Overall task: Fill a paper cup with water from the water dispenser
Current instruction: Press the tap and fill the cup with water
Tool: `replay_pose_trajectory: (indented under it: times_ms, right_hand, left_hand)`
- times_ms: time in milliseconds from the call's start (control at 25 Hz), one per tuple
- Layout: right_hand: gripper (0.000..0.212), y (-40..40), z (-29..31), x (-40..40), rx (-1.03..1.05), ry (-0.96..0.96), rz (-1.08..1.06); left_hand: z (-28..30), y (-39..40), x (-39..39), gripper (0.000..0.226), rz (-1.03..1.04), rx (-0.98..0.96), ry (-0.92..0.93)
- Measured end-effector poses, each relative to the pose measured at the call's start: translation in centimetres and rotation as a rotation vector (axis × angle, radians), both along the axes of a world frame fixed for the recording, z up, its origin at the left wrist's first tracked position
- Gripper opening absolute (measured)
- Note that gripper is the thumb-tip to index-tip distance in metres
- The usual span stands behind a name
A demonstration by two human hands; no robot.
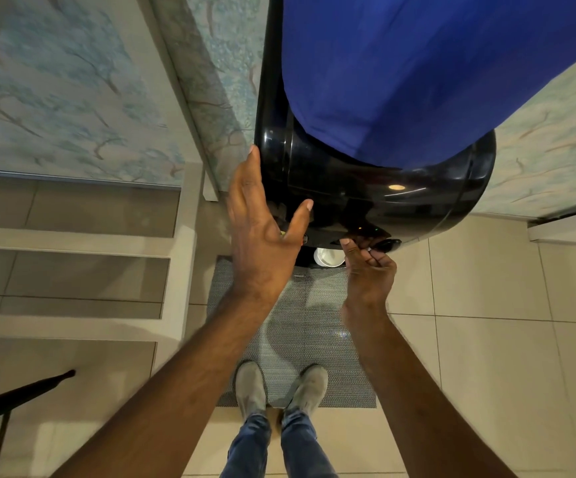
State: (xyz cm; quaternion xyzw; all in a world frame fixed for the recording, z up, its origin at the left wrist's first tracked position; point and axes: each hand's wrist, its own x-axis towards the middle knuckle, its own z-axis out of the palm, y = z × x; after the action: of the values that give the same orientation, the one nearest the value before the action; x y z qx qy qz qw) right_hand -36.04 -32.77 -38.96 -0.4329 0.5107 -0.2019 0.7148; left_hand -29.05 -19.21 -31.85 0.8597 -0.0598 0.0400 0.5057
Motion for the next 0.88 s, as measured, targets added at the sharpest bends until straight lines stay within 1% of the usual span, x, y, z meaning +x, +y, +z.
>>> replay_pose_trajectory:
  times_ms: [200, 280, 320, 360, 440, 480, 600, 760, 880]
  right_hand:
    - [0.047, -0.31, -0.58, -0.31, -0.012, 0.005, 0.020]
    - [0.053, -0.33, -0.62, -0.48, -0.012, 0.002, 0.015]
    - [0.052, -0.35, -0.66, -0.42, -0.011, 0.002, 0.011]
    - [0.047, -0.38, -0.67, -0.39, -0.008, 0.008, 0.010]
    - [0.028, -0.35, -0.65, -0.27, -0.010, 0.015, 0.021]
    - [0.028, -0.33, -0.72, -0.26, -0.012, 0.003, 0.027]
    - [0.038, -0.24, -0.38, -0.29, -0.013, -0.005, 0.046]
    - [0.042, -0.12, -0.35, -0.17, -0.004, 0.011, -0.003]
    - [0.049, -0.18, -0.66, -0.27, 0.012, 0.010, 0.003]
  left_hand:
    - [-0.01, -0.01, -0.06, 0.093, -0.003, -0.019, 0.017]
    - [0.02, -0.01, -0.09, 0.093, -0.004, -0.019, 0.025]
    - [0.03, 0.01, -0.08, 0.093, -0.005, -0.016, 0.028]
    - [0.04, 0.01, -0.08, 0.093, -0.006, -0.014, 0.027]
    - [0.08, 0.03, -0.10, 0.093, -0.005, -0.009, 0.021]
    - [0.11, 0.04, -0.10, 0.093, -0.005, -0.007, 0.020]
    - [0.13, 0.04, -0.06, 0.093, -0.012, -0.004, 0.021]
    - [0.04, 0.07, -0.04, 0.094, -0.008, 0.005, 0.004]
    - [-0.02, 0.07, -0.05, 0.094, -0.002, 0.007, 0.000]
